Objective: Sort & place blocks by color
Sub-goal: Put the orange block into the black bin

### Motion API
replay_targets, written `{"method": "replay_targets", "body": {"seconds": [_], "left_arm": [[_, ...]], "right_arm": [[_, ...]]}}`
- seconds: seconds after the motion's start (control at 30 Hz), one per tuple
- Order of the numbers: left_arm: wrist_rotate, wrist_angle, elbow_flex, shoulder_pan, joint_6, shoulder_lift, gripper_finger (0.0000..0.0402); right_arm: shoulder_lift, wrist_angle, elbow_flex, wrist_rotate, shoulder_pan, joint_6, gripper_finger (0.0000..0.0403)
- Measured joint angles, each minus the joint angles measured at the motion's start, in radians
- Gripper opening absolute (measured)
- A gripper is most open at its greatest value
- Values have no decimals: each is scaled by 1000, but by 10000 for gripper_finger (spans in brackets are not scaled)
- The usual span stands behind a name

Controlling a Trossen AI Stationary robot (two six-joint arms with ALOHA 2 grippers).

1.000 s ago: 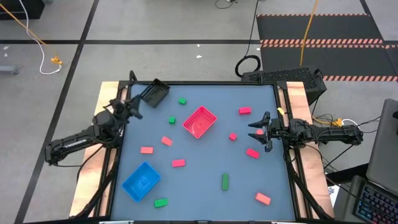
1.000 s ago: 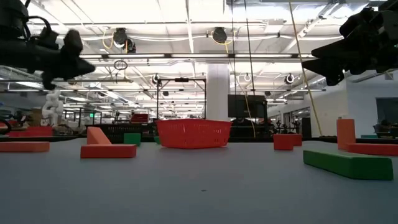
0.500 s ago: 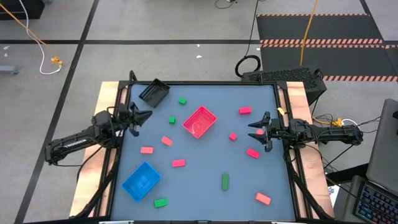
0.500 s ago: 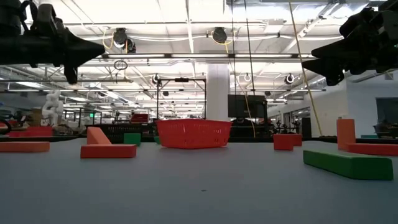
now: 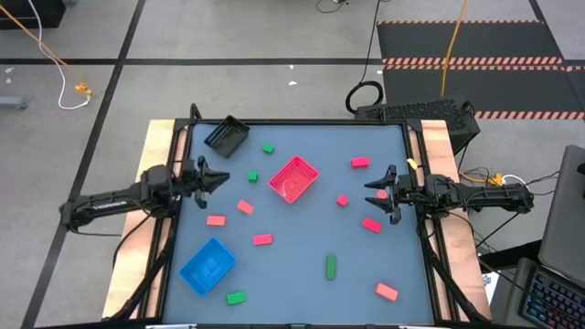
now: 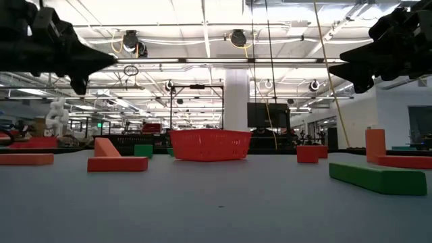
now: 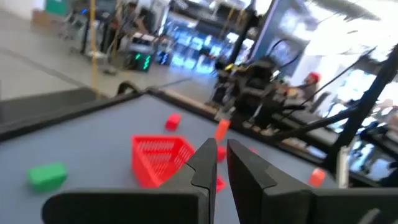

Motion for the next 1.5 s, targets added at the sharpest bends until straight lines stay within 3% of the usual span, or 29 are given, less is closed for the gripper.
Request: {"method": "replay_targets", "body": {"seconds": [0.33, 0.53, 0.7, 0.9, 1.17, 1.33, 1.5], "left_arm": [[-184, 100, 49, -167, 135, 259, 48], [-279, 9, 211, -246, 184, 462, 142], [-299, -128, 350, -281, 172, 641, 231], [-299, -366, 471, -310, 214, 827, 290], [-297, -419, 557, -314, 214, 1011, 297], [-270, -427, 603, -319, 265, 1085, 294], [-307, -368, 625, -314, 311, 1123, 294]], "right_arm": [[0, 22, 0, 29, 0, 9, 210], [0, 128, 0, 58, 0, 10, 210], [0, 229, 0, 55, 0, 11, 210], [0, 270, 0, 55, 0, 15, 210], [0, 278, 0, 54, 0, 11, 210], [0, 286, 0, 54, 0, 11, 210], [0, 287, 0, 54, 0, 9, 210]]}}
